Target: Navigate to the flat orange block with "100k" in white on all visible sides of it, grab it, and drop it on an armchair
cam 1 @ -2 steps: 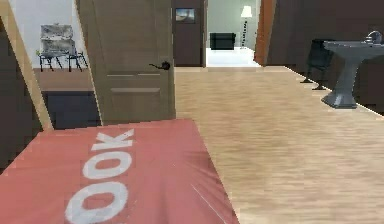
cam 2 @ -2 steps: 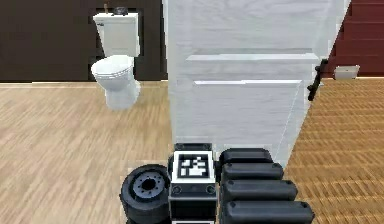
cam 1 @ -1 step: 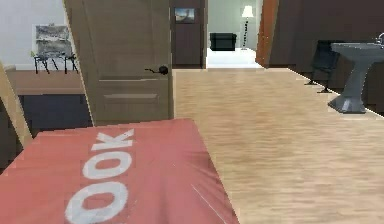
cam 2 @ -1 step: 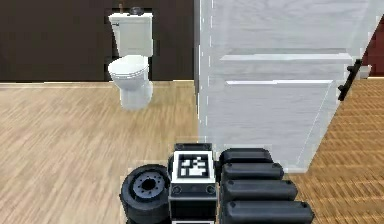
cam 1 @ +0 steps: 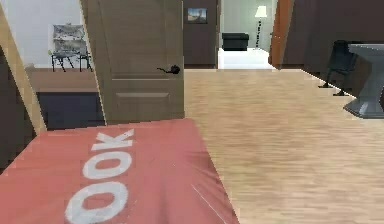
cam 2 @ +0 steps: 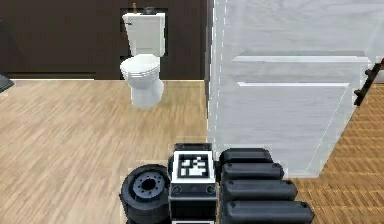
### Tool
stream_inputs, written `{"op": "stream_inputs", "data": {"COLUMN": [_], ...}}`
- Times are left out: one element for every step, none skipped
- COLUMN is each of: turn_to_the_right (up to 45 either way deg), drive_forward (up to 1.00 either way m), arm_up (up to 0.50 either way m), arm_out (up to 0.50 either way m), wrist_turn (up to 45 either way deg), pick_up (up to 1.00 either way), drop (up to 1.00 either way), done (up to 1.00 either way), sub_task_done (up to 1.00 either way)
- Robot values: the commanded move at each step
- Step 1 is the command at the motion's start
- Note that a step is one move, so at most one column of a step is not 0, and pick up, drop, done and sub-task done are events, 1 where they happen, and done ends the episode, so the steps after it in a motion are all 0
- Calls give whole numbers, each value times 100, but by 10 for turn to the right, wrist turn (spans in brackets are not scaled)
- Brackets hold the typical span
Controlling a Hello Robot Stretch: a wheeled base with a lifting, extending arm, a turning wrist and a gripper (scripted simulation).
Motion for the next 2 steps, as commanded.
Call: {"op": "stream_inputs", "data": {"turn_to_the_right": [0, -90], "drive_forward": [10, 0], "arm_up": [0, 0], "arm_out": [0, 0], "wrist_turn": [0, 0], "pick_up": [0, 0], "drop": [0, 0], "done": [0, 0], "sub_task_done": [0, 0]}}
